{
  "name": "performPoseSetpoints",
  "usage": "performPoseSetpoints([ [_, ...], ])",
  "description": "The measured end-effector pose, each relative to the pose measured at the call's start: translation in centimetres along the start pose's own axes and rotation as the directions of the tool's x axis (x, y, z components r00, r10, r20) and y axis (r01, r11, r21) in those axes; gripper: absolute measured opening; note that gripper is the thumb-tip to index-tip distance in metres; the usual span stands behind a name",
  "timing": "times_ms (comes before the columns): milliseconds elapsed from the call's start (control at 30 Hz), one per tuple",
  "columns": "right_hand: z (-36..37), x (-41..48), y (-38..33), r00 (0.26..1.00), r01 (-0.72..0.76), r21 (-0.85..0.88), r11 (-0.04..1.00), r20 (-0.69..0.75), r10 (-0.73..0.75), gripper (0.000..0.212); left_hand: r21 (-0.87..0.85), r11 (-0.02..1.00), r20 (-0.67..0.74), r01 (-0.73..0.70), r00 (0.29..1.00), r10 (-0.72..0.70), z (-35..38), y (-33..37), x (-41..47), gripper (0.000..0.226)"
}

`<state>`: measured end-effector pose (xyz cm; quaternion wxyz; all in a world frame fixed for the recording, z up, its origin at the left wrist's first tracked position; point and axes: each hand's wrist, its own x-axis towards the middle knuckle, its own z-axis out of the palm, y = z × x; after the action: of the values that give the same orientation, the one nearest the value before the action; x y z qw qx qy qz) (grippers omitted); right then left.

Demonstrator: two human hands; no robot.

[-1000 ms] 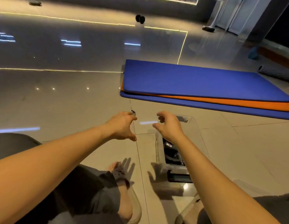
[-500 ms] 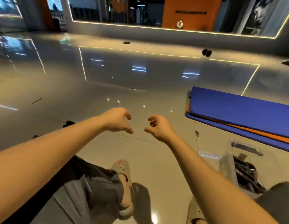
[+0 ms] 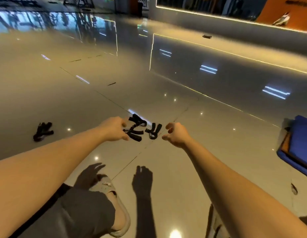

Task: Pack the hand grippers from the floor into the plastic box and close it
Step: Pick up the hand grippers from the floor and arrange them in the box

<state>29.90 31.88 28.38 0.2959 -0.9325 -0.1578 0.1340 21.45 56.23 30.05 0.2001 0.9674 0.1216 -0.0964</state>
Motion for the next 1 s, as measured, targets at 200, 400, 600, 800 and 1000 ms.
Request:
performPoseSetpoints([
  [200,4.6,8.9,3.1,0.998,0.055,-0.114,0.992,0.047,-0.049,0.051,-0.060,0.996,0.042,0.060,0.997,-0.057,3.8,-4.0,8.3,0.076],
  [400,8.4,18.8,7.9,0.993,0.062,-0.189,0.980,0.113,-0.041,0.063,-0.105,0.994,0.047,0.026,0.999,-0.021,9.7,-5.9,18.4,0.084],
  [600,11.7,28.0,12.1,0.948,0.214,-0.356,0.909,0.302,-0.105,0.081,-0.050,0.998,0.093,-0.030,0.995,0.035,15.2,-8.3,26.4,0.089],
  [800,14.2,35.5,14.9,0.840,0.471,-0.490,0.734,0.503,-0.203,0.091,-0.026,0.996,0.179,-0.089,0.980,0.092,19.4,-10.6,32.1,0.099],
  [1000,14.8,39.9,17.0,0.785,0.571,-0.499,0.652,0.565,-0.255,0.078,-0.022,0.990,0.158,-0.143,0.977,0.144,22.6,-11.5,34.3,0.101],
])
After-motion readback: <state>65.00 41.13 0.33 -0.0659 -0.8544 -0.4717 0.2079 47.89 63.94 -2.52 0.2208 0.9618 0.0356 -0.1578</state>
